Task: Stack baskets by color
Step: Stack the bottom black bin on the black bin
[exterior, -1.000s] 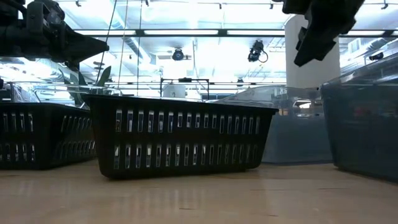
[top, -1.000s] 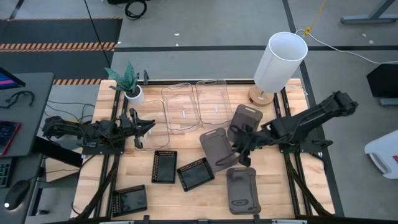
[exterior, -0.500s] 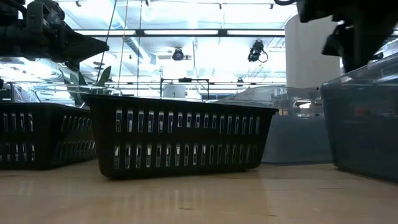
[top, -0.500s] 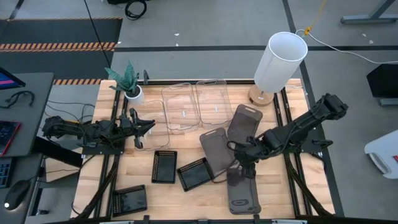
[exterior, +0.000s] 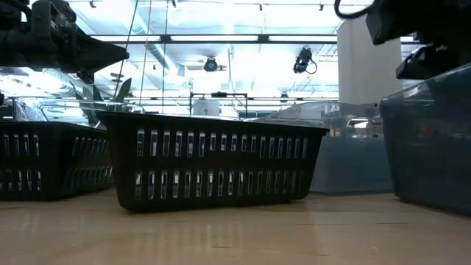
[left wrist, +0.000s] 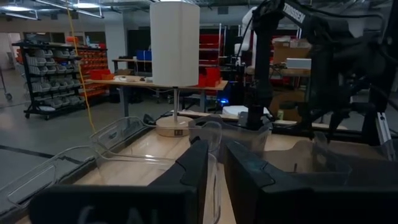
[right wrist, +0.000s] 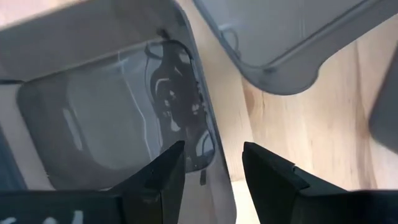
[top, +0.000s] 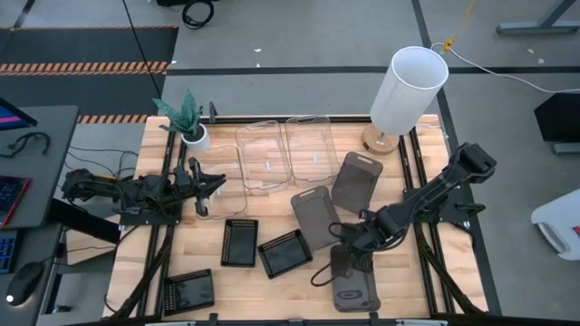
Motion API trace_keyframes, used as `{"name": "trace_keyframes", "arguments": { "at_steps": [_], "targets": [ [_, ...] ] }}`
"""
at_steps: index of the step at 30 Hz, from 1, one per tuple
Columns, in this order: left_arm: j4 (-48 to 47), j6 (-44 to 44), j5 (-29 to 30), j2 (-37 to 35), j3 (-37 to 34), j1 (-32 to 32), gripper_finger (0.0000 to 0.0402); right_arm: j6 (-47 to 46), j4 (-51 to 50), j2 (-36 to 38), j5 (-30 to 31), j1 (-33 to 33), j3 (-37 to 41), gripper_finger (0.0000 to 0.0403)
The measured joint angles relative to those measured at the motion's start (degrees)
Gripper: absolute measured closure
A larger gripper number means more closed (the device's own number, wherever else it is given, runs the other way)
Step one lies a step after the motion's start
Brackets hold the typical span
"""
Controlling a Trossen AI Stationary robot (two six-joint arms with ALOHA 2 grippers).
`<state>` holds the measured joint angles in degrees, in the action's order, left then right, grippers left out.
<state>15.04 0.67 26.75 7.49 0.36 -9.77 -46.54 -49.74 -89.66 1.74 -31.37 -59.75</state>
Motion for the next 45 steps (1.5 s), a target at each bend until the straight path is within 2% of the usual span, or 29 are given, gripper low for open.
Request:
{"name": "trace_keyframes", "arguments": {
  "at_steps": [12,17,24,30,37,41,45],
  "targets": [
    [0.03,0.00,0.02,0.00,0.02,0.01,0.0349,0.88,0.09,-6.55,-4.84,2.40,0.02,0.0248],
    [0.04,0.00,0.02,0.00,0.00,0.00,0.0345,2.63,0.05,-7.96,-5.93,3.77,0.07,0.0290],
    [0.07,0.00,0.01,0.00,0.00,0.00,0.0351,4.77,0.11,-7.64,-8.73,5.00,0.07,0.0389],
    [0.07,0.00,0.02,0.00,0.01,0.00,0.0344,6.70,-1.10,-7.38,-12.21,4.92,0.07,0.0388],
    [0.07,0.00,0.02,0.00,0.00,0.00,0.0346,10.60,-5.77,-1.75,-15.08,4.06,0.07,0.0395],
    [0.07,0.00,0.02,0.00,0.00,0.00,0.0350,12.74,-7.68,5.02,-13.54,3.69,0.07,0.0398],
    [0.07,0.00,0.02,0.00,0.00,0.01,0.0348,12.62,-12.44,12.57,-10.18,6.94,0.07,0.0398]
  ]
}}
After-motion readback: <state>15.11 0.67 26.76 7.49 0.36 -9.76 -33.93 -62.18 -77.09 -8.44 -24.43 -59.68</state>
